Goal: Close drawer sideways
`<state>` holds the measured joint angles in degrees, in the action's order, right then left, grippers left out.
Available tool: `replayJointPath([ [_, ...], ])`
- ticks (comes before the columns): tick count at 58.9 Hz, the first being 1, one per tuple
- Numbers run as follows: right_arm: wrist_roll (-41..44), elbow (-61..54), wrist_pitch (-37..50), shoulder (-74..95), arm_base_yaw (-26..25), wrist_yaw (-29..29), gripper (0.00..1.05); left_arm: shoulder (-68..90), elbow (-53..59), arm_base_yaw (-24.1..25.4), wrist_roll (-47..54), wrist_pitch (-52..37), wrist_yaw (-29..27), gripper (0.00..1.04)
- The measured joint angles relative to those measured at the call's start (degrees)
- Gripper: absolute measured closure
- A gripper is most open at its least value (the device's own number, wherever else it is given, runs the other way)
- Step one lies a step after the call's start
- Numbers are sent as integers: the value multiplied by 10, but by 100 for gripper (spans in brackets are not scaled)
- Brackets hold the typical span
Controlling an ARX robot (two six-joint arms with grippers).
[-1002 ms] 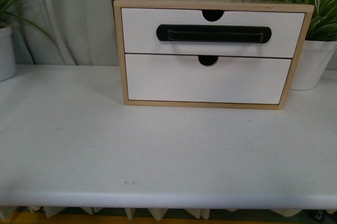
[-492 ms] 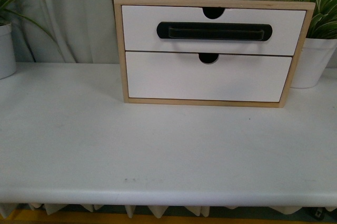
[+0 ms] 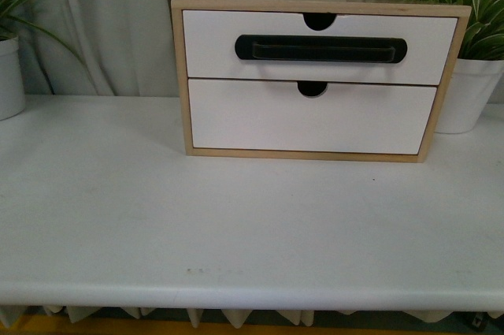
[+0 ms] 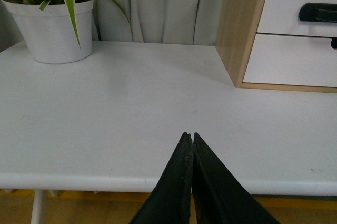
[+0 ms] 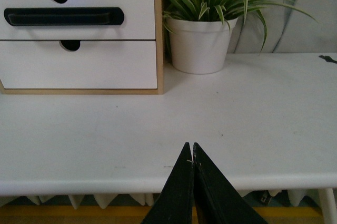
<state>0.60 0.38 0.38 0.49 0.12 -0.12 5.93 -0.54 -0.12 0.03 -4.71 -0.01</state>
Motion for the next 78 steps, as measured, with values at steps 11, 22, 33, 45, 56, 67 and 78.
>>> replayJointPath([
  [11,0,0,-3,-3,0,0,104,-56,0,0,-1,46,0,101],
  [22,0,0,-3,-3,0,0,95,-57,0,0,-1,47,0,86],
  [33,0,0,-3,-3,0,0,63,-57,0,0,-1,47,0,54],
  [45,0,0,-3,-3,0,0,29,-57,0,0,-1,47,0,20],
  [56,0,0,-3,-3,0,0,9,-57,0,0,-1,47,0,7],
  [67,0,0,-3,-3,0,0,9,-57,0,0,-1,47,0,6],
  [78,0,0,-3,-3,0,0,9,-57,0,0,-1,47,0,6],
])
